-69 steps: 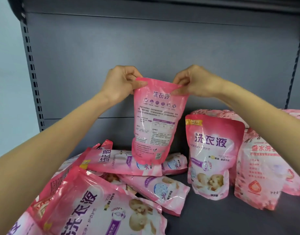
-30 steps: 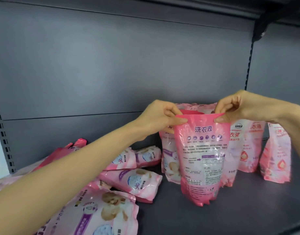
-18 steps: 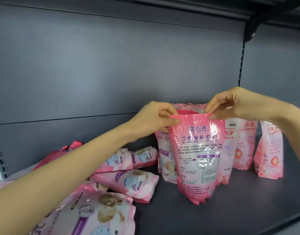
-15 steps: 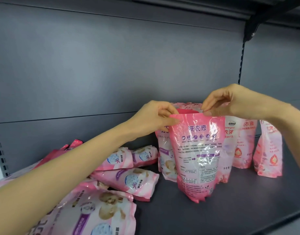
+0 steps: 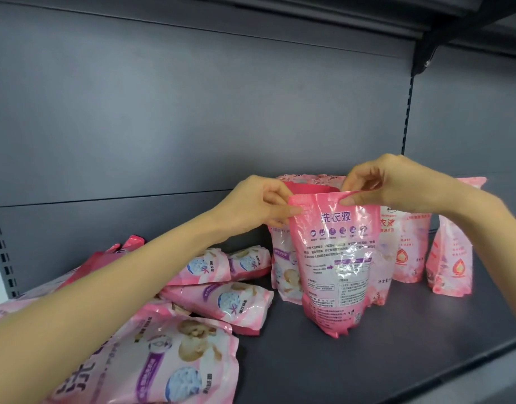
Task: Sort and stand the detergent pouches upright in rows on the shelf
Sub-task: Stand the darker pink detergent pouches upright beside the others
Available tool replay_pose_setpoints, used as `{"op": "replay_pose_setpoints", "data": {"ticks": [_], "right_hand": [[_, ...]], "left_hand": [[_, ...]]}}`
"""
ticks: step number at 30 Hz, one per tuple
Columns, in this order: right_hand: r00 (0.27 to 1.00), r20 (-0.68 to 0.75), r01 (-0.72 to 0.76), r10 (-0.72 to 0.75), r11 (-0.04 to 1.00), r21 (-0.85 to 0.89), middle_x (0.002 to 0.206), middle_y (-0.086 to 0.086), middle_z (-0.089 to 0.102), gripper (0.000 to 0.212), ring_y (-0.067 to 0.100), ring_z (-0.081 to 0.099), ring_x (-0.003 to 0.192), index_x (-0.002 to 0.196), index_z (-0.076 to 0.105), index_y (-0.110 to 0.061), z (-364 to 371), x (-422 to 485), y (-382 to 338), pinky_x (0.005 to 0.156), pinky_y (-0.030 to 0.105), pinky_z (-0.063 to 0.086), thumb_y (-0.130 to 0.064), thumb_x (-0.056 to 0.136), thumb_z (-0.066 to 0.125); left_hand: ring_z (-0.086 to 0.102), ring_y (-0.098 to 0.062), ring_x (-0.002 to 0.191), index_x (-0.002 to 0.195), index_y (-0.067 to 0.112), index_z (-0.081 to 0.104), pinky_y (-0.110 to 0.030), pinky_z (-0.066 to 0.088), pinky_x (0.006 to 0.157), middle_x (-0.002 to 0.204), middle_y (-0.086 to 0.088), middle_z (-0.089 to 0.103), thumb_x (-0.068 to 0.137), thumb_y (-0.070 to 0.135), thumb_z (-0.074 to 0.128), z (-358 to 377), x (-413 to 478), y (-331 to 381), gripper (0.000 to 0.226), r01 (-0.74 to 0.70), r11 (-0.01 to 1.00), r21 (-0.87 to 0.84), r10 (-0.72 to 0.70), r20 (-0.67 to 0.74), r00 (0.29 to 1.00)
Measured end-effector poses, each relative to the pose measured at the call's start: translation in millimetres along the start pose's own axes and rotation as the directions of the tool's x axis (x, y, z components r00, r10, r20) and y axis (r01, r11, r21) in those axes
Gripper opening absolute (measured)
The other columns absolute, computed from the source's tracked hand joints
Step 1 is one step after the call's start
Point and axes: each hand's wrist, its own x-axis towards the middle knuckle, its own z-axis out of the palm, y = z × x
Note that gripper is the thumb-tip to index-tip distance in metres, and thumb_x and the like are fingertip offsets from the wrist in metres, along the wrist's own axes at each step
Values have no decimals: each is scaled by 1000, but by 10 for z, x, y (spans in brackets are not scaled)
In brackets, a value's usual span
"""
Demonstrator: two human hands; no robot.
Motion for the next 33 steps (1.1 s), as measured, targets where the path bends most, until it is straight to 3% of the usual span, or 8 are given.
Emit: {"op": "replay_pose_setpoints", "data": {"ticks": [3,6,13,17,21,29,33], "right_hand": [[1000,16,13,-13,1000,24,73,0,72,25,14,65,69,74,72,-18,-67,-70,15,70,23,50,-38,61,69],[1000,-6,19,-19,997,74,71,0,71,20,6,62,61,74,72,-17,-167,-131,42,63,15,48,-34,64,70],[994,-99,-36,41,998,55,75,4,72,19,16,64,70,76,72,-15,-16,-62,249,69,26,51,-32,66,71],[986,-163,-38,39,999,5,70,1,70,5,4,58,57,75,72,-16,-25,-38,301,59,13,45,-19,73,76],[986,-158,-45,45,999,5,76,2,71,10,14,61,69,79,72,-17,2,-33,348,69,23,48,-24,72,73],[989,-146,-23,23,1000,-1,79,-12,71,9,-6,61,71,83,72,-23,19,-13,333,65,2,43,-26,74,74],[977,-211,-7,-11,996,-85,86,-17,68,9,-2,61,80,86,69,-29,89,-3,258,71,10,46,-33,78,71]], "left_hand": [[70,-25,79,93,4,66,-32,58,78,88,-14,72,76,15,73,3,-4,49,21,1,1000,2,-1,9,1000],[68,-18,72,91,3,67,-25,58,72,87,-13,72,77,13,72,5,53,152,18,-31,999,-34,31,0,1000],[65,-7,61,83,9,67,-18,55,65,73,-3,70,75,12,74,160,275,-21,12,-20,1000,-10,18,-127,992],[67,-10,65,83,8,67,-20,55,67,73,-2,71,75,12,74,194,331,-88,12,-38,999,-37,32,-139,990],[69,-14,71,82,13,65,-27,58,75,77,-5,71,77,14,73,233,327,-129,9,-36,999,-24,33,-123,992],[70,-16,78,93,10,66,-32,57,80,87,-6,72,80,17,71,194,293,-147,16,-28,999,19,30,-70,997],[69,-13,81,95,14,67,-31,55,83,86,1,72,82,24,69,167,229,-142,16,-55,994,94,61,-65,996]]}}
